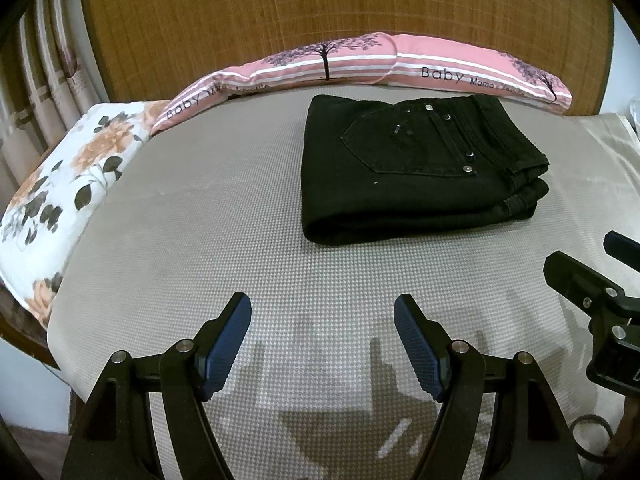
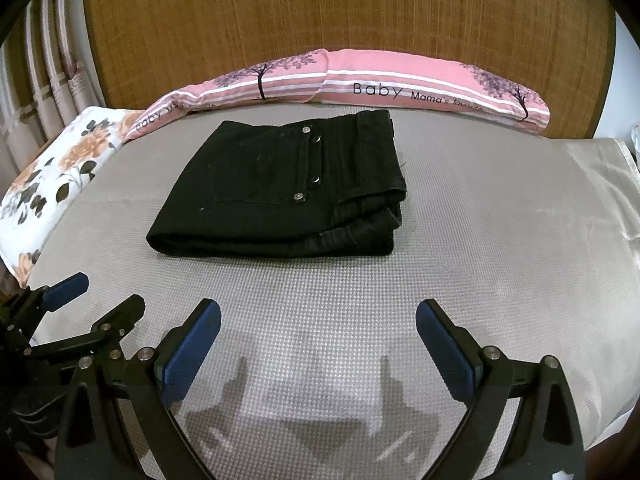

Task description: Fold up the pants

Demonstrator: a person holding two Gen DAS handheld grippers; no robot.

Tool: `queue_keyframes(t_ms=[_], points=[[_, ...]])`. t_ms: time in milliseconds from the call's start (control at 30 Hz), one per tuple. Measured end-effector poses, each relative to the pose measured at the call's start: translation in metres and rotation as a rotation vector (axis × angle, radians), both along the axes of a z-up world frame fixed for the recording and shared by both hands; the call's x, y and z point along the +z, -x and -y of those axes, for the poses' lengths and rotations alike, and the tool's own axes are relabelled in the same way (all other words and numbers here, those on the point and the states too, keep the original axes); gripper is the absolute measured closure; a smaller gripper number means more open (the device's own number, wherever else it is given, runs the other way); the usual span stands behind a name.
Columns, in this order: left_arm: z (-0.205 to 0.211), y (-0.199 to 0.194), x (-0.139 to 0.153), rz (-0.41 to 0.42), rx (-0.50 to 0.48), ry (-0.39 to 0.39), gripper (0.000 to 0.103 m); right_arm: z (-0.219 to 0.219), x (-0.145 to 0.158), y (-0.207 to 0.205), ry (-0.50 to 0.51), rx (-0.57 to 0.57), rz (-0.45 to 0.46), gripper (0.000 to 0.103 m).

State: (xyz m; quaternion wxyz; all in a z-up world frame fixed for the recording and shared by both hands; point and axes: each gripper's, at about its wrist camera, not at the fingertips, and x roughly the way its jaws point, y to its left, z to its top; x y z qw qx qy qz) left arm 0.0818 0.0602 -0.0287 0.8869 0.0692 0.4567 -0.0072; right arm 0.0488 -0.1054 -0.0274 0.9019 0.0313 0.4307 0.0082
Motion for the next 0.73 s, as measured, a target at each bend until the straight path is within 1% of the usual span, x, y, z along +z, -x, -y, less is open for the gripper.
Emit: queue_keyframes(t_ms=[533, 733], points=[[0.0004, 0.0004, 0.0011, 0.006, -0.002, -0.001, 0.029, 0.002, -0.003, 0.0002, -0.002, -0.004, -0.001, 0.006], [-0.0011, -0.0002, 0.0003, -0.004, -0.001, 0.016, 0.029, 0.0028, -0.0028, -0.0004, 0.001, -0.002, 0.0, 0.006]])
